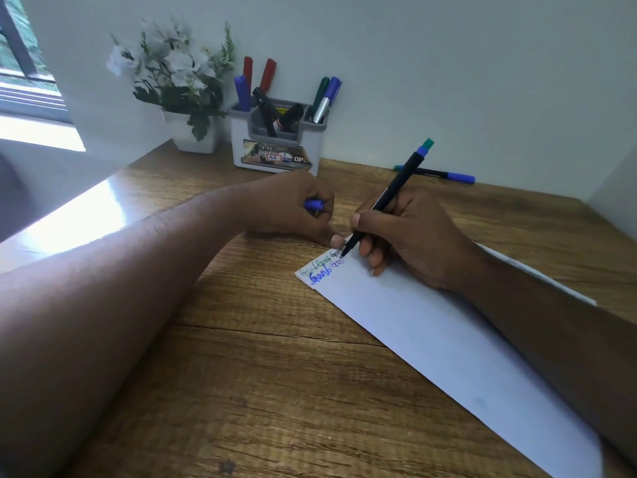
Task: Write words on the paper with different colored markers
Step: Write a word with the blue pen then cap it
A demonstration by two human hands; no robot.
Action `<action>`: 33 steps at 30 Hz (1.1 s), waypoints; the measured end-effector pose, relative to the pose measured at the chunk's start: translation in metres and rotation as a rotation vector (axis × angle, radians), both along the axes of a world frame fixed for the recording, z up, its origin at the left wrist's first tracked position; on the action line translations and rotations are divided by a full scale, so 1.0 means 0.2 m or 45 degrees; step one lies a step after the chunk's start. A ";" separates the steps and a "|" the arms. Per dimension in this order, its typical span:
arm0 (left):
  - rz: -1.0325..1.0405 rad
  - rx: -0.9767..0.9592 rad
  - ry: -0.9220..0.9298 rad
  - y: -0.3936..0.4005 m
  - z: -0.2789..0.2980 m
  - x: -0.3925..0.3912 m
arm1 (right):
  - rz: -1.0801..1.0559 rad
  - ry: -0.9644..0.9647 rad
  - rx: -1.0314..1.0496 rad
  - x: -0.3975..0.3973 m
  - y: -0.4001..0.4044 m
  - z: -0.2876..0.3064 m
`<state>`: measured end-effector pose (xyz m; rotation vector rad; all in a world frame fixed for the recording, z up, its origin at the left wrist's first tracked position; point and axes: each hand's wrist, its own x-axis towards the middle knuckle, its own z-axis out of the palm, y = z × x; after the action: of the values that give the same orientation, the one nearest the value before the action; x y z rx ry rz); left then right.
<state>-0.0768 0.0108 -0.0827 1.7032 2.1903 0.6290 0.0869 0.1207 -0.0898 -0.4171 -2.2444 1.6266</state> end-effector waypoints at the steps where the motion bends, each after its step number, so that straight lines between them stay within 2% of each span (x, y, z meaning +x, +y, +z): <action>1: 0.001 -0.001 -0.002 0.00 0.00 0.00 | -0.011 -0.006 0.009 0.00 0.00 0.00; 6: -0.011 0.020 -0.006 0.00 0.00 0.00 | -0.025 0.005 0.007 0.00 0.00 0.00; 12: -0.015 -0.006 -0.002 0.00 -0.01 -0.01 | 0.142 0.009 0.124 0.02 -0.03 0.01; 19: -0.013 -0.001 -0.015 0.00 -0.01 -0.01 | -0.106 0.044 0.011 0.00 0.01 -0.01; 23: -0.025 0.019 -0.019 0.00 -0.01 -0.01 | -0.074 0.077 -0.047 0.00 0.01 -0.01; 33: -0.024 0.008 0.007 0.00 -0.01 -0.01 | -0.022 0.051 0.021 0.00 0.00 -0.01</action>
<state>-0.0796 0.0116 -0.0844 1.7282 2.1758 0.6281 0.0877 0.1209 -0.0916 -0.3957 -2.2174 1.5928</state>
